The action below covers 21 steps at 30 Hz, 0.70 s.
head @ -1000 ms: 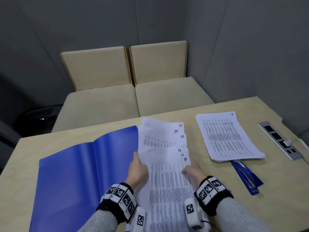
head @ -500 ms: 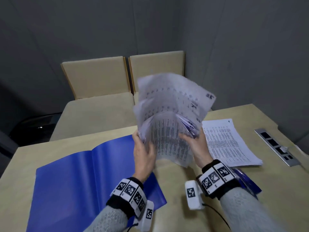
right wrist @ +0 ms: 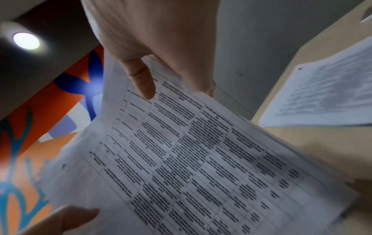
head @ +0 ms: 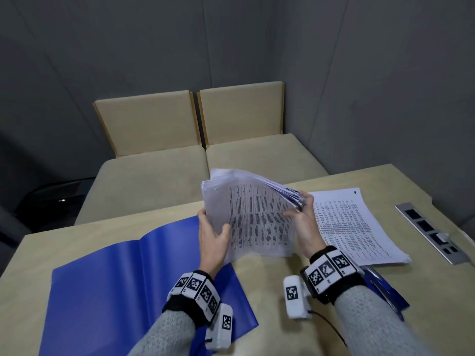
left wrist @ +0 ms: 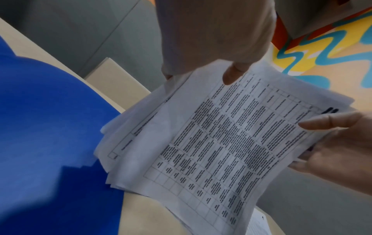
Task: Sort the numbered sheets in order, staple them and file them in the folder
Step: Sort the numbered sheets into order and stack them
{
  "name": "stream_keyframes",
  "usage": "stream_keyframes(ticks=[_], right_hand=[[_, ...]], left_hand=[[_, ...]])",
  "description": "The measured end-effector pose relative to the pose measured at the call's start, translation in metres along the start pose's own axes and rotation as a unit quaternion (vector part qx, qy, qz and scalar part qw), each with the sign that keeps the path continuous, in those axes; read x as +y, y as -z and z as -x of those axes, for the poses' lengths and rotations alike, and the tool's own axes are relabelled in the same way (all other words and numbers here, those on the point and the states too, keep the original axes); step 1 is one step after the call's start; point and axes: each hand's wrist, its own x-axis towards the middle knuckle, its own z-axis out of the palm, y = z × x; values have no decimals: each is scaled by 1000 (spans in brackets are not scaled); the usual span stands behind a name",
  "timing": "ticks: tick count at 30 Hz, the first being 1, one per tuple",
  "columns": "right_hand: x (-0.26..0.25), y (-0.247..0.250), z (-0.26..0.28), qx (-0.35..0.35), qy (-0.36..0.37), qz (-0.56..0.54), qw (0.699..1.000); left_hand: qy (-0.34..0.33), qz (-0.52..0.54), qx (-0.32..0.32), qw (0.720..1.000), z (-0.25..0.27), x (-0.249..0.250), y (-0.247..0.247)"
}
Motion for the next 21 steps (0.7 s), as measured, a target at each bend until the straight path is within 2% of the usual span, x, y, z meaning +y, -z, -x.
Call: stream_keyframes(ticks=[7,9,13,17,19,21], right_hand=[[40,11,-15,36,-145,-57,987],[43,13,-19,41,-153,-43,986],[42,2,-12,14,-142,67,988],[30,-3,-8,5,-129,42,991],[24,2,-14,-17,-112,60,992],[20,13,-22,-18,-98,104,990]], left_hand=[[82,-12,-5,997,-1,-28,-11],[90,-24,5,996,-1,-34,-13],[96,-7,19,995,8,-32,-24],[73,-26,66,995,11,-16,-33],[77,-39,63,994,8,-13,-32],[85,-78,23,993,4,-14,-27]])
